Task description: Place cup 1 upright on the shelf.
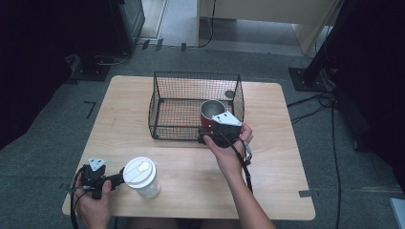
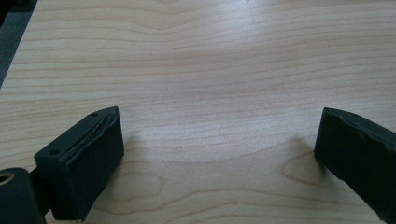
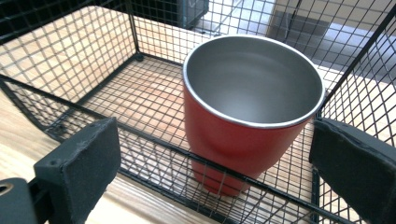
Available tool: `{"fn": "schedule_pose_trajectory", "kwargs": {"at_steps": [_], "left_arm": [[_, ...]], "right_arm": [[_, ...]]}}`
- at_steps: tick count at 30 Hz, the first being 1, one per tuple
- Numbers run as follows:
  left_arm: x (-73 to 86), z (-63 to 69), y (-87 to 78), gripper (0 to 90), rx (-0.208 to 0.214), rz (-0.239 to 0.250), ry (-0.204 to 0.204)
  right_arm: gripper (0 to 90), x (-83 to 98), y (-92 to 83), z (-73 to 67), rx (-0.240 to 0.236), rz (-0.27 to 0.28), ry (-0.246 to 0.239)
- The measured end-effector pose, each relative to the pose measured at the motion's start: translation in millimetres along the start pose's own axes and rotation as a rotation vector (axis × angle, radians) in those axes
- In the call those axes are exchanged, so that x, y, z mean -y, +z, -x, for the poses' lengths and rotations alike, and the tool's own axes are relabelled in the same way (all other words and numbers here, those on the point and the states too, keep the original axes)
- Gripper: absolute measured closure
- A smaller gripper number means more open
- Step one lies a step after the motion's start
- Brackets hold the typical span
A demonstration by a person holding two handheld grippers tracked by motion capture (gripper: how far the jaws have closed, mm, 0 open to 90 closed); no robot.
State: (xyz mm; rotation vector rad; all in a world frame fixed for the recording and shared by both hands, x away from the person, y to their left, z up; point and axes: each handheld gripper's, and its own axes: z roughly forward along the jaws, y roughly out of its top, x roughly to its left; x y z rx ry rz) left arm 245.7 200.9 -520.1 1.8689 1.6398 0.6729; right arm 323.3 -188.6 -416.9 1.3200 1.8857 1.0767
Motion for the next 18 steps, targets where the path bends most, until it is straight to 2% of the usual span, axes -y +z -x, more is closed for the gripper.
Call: {"fn": "schedule_pose_trajectory", "kwargs": {"at_steps": [14, 18], "left_arm": [[0.0, -0.1, 0.0, 2.1, 0.0, 0.0, 0.001], [0.0, -0.1, 0.0, 2.1, 0.0, 0.0, 0.001]], "right_arm": [[3.0, 10.7, -27.0, -17.9, -0.075, 0.042, -0.021], [3.4, 18.5, -33.2, -27.0, -0.117, 0.038, -0.039]]}}
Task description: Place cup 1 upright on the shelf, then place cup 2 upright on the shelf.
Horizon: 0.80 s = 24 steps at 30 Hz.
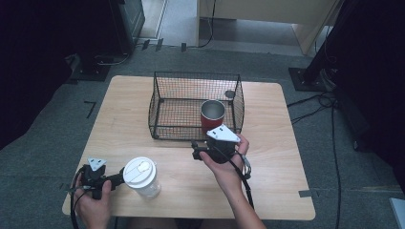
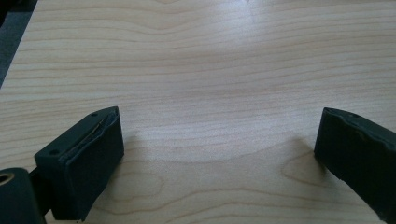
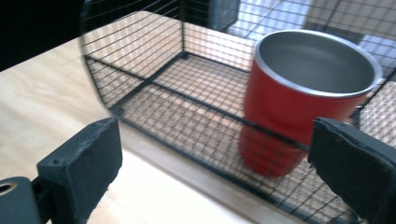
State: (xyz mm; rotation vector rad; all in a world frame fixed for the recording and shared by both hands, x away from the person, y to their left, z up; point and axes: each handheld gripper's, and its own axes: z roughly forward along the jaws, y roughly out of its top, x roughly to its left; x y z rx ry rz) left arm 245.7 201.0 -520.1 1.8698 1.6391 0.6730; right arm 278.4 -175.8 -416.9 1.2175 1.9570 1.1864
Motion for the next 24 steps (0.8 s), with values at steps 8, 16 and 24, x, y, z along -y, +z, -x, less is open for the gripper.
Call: {"fn": "schedule_pose_trajectory", "kwargs": {"at_steps": [8, 16, 24], "left_arm": [[0.1, 0.2, 0.1, 2.1, 0.0, 0.002, -0.002], [-0.8, 0.8, 0.8, 2.1, -0.001, 0.0, -0.003], [-1.0, 1.0, 1.1, 2.1, -0.001, 0.0, -0.001]], "right_arm": [[3.6, 14.5, -10.5, -22.8, -0.078, 0.007, -0.021], [3.6, 26.5, -17.5, -44.9, -0.143, 0.009, -0.048], [3.6, 31.5, -24.5, -65.5, -0.221, 0.015, -0.089]]}}
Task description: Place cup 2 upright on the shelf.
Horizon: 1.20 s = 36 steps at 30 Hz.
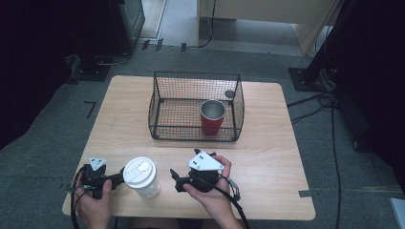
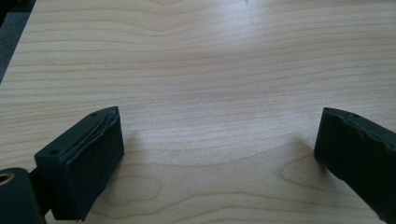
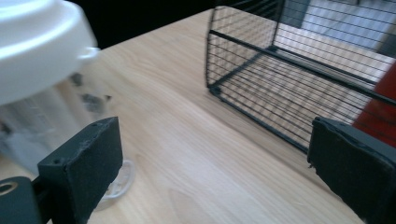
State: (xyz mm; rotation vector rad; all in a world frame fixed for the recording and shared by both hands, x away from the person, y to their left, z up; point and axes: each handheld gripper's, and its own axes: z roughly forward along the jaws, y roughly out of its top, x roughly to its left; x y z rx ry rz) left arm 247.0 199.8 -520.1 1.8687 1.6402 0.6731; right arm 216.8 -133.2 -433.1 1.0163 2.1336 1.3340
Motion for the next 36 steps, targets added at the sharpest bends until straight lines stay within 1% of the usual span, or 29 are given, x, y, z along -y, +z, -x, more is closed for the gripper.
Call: {"fn": "schedule_pose_trajectory", "kwargs": {"at_steps": [4, 8, 15, 24, 27, 36], "left_arm": [[0.0, 0.0, 0.0, 2.1, 0.0, 0.0, 0.0], [0.0, 0.0, 0.0, 2.1, 0.0, 0.0, 0.0], [0.0, 0.0, 0.0, 2.1, 0.0, 0.001, 0.0], [0.0, 0.0, 0.0, 2.1, 0.0, 0.0, 0.0], [0.0, 0.0, 0.0, 2.1, 0.0, 0.0, 0.0], [0.0, 0.0, -0.1, 2.1, 0.0, -0.001, 0.0]], "right_arm": [[3.6, 0.4, 1.1, -12.0, -0.045, 0.007, -0.004], [3.6, 1.3, 2.6, -19.8, -0.071, 0.009, -0.013], [3.6, 2.3, 3.8, -31.7, -0.112, 0.012, -0.016], [3.6, 3.0, 7.2, -41.6, -0.155, 0.013, -0.034], [3.7, 3.0, 9.1, -44.2, -0.167, 0.014, -0.034], [3.7, 0.9, 17.5, -54.7, -0.202, 0.008, -0.058]]}}
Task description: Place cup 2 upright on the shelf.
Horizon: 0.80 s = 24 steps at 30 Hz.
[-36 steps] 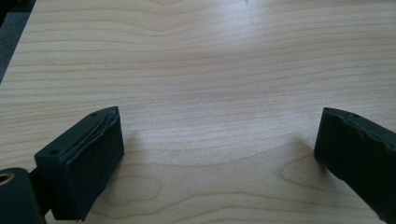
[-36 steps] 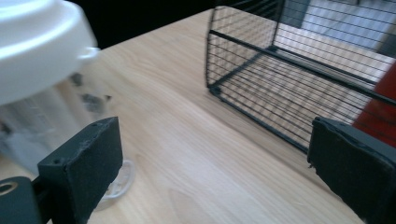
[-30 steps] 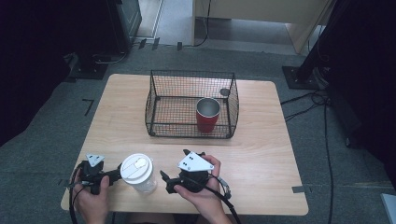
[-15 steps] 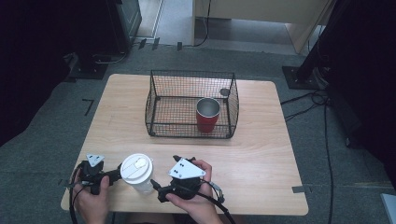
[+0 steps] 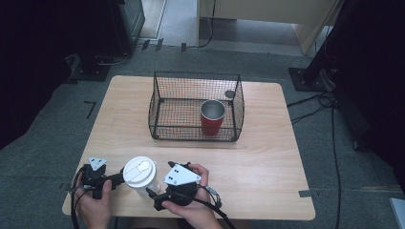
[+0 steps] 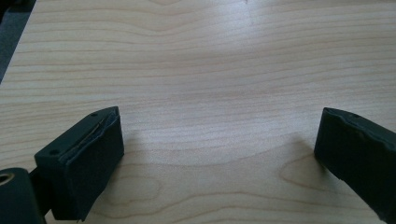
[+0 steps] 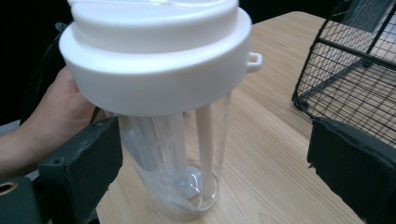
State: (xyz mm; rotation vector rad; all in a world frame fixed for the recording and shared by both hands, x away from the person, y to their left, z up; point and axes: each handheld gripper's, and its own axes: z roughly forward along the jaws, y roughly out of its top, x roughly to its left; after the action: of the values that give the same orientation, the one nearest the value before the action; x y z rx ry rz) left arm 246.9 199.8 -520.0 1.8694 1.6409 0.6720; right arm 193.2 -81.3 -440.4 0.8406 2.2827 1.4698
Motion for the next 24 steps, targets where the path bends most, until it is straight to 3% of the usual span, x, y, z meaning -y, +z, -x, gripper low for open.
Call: {"fn": "schedule_pose_trajectory", "kwargs": {"at_steps": [11, 24], "left_arm": [[0.0, 0.0, 0.0, 2.1, 0.0, 0.0, 0.0], [0.0, 0.0, 0.0, 2.1, 0.0, 0.0, 0.0]], "right_arm": [[4.3, -6.9, 16.4, -11.8, -0.027, -0.001, -0.021], [6.7, -13.3, 40.4, -21.5, -0.013, -0.024, -0.046]]}}
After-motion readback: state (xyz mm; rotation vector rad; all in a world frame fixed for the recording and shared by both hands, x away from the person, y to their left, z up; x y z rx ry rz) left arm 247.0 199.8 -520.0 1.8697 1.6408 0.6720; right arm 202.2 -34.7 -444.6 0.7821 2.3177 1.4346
